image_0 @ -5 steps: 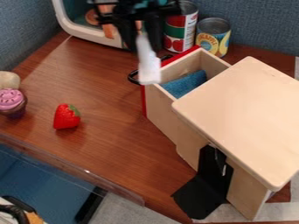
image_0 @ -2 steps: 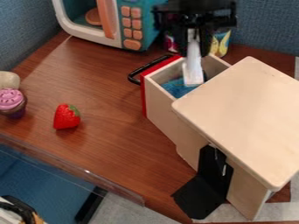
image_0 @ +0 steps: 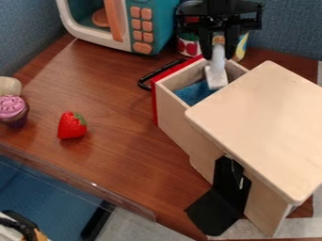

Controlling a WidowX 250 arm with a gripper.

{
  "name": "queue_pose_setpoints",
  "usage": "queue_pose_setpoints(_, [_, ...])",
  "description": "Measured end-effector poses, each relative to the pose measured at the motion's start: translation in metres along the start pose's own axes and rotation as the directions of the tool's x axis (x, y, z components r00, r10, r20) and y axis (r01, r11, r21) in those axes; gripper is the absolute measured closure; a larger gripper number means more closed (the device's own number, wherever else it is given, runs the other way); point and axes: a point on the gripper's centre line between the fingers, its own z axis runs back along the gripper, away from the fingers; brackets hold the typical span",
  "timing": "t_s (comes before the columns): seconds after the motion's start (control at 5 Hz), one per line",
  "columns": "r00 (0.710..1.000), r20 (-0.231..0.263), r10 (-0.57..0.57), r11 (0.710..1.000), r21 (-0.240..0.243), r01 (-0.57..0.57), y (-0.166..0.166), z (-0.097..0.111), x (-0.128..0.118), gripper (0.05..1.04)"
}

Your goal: Move the white thing and put it in the drawer

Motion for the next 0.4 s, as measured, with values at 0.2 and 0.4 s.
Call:
queue_pose_setpoints(0.2, [1.0, -0.013, -0.009, 1.0, 0.005, 0.009, 0.0007, -0.0083, -0.0001, 0.729])
queue_pose_setpoints(0.4, [0.999, -0.03, -0.012, 1.0, 0.004, 0.013, 0.0023, -0.014, -0.006, 0.729])
